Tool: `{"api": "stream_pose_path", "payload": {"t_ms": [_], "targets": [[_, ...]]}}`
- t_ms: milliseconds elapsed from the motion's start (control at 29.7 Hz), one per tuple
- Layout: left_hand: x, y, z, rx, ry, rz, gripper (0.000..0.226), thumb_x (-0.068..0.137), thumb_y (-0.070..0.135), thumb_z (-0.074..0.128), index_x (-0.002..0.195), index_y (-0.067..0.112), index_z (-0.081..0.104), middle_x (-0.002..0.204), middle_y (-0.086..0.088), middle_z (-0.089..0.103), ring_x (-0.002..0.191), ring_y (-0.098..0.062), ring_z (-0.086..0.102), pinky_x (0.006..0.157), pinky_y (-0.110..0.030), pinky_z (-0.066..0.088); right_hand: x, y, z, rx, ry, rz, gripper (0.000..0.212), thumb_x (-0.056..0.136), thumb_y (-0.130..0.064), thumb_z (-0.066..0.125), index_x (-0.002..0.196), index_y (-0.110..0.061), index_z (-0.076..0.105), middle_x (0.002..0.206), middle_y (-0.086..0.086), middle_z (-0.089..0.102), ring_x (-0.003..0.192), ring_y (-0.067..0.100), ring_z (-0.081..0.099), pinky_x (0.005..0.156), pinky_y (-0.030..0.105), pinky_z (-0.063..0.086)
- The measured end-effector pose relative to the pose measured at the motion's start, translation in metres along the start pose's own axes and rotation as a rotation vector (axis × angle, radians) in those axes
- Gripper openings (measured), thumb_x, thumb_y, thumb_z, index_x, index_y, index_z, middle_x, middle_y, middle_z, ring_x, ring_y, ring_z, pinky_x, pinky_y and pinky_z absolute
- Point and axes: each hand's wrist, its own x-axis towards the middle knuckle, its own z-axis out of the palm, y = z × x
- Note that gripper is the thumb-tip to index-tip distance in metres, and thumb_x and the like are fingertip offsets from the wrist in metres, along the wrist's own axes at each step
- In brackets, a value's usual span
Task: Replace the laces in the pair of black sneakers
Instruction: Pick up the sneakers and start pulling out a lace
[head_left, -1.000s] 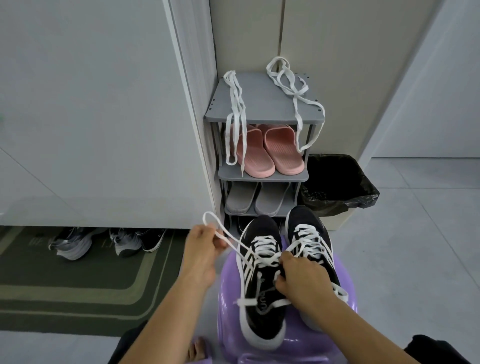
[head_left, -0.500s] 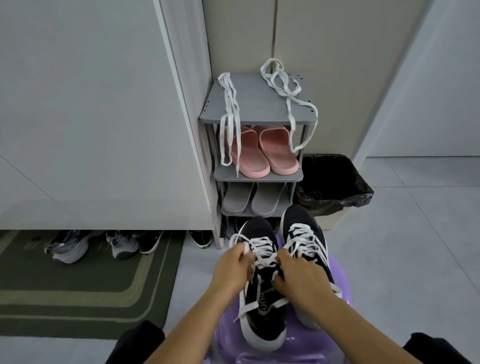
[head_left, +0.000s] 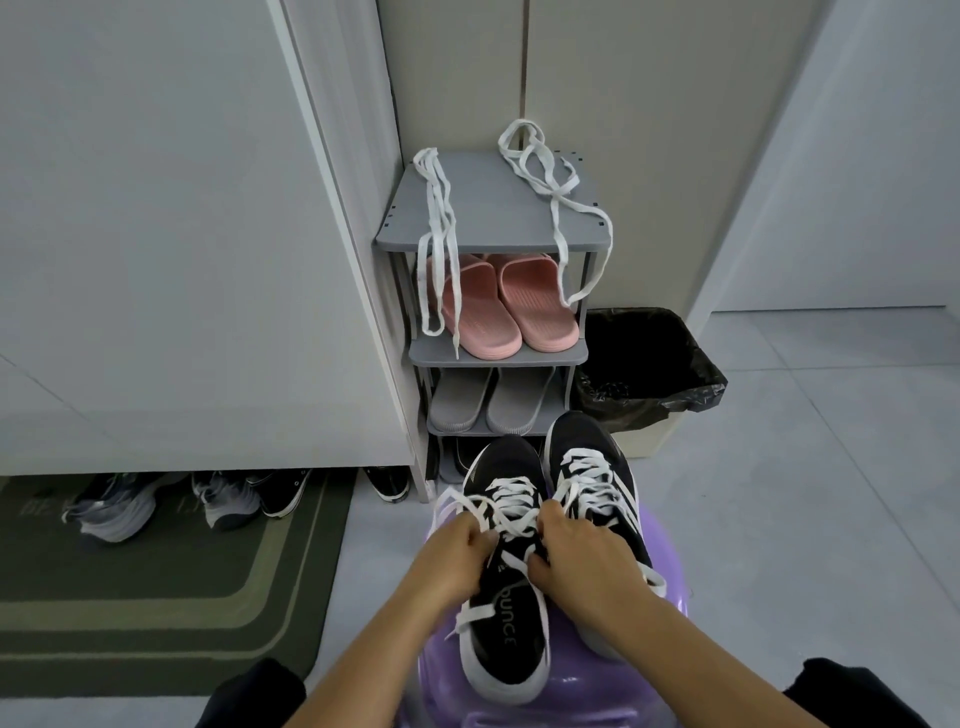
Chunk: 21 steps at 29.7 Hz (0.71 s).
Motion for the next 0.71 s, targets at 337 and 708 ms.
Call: {"api": "stream_pose_path", "payload": {"t_ms": [337, 708], "targets": [[-0.011, 0.039, -0.039, -0.715, 0.565, 0.236, 0.027, 0.097, 0.011, 0.041, 0.071, 0.009, 0.041, 0.063, -0.004, 0.048, 0.059, -0.014, 0.046, 0.060, -0.019, 0.042, 0.000, 0.001, -0.002, -0.028, -0.022, 0.008, 0.029, 0.091, -0.027, 0.043, 0.115, -0.011, 0.040, 0.107, 0.010, 0.065, 0.100, 0.031, 0.061, 0.068, 0.030, 0.032], [-0.008, 0.037, -0.029, -0.727, 0.390, 0.019, 0.027, 0.099, 0.016, 0.038, 0.073, 0.015, 0.034, 0.057, 0.002, 0.027, 0.043, -0.007, 0.022, 0.037, -0.016, 0.024, 0.000, -0.003, -0.004, -0.053, -0.055, -0.001, 0.035, 0.090, -0.027, 0.045, 0.121, -0.013, 0.039, 0.112, 0.009, 0.063, 0.103, 0.030, 0.060, 0.074, 0.033, 0.041]]}}
